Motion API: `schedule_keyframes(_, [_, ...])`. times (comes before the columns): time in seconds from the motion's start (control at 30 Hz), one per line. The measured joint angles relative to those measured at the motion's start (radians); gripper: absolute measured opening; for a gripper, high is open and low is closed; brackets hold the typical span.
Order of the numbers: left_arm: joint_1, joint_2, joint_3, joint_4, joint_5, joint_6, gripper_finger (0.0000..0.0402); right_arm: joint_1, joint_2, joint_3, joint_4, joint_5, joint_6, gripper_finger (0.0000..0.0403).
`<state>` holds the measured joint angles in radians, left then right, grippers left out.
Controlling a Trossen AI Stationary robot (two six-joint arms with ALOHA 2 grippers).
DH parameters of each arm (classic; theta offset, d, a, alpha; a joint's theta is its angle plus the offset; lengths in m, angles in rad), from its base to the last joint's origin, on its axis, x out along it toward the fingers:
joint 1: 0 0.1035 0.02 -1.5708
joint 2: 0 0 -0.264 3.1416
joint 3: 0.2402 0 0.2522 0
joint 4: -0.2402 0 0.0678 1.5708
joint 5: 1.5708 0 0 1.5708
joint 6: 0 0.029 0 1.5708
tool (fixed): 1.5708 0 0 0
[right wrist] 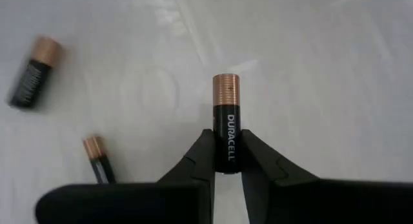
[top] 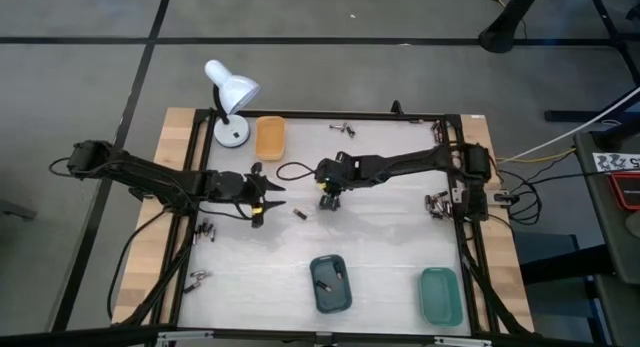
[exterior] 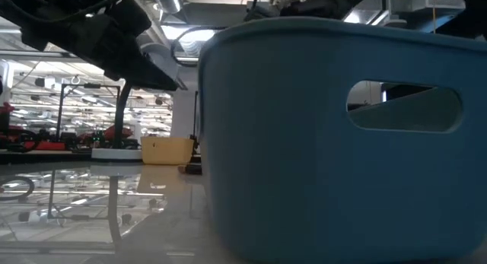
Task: Sort batteries
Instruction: Put the black battery into the blue bin
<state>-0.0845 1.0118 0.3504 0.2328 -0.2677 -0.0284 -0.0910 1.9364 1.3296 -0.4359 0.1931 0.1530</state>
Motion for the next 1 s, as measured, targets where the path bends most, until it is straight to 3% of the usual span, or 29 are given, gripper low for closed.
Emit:
schedule_keyframes(0.1, [0.000,-0.030,0.000,-0.060,-0.051,-0.027,0.0169,0.008,-0.047,0.000,-0.037,0.001,0.012,0.0042])
schedule_keyframes(0.57, [-0.002,-0.020,0.000,-0.066,-0.051,-0.048,0.0169,0.212,-0.202,0.002,-0.039,-0.003,0.051,0.0042])
schedule_keyframes(1.0, [-0.056,0.149,0.000,0.173,0.006,0.010,0.0169,0.431,-0.209,0.002,-0.034,-0.050,0.106,0.0042])
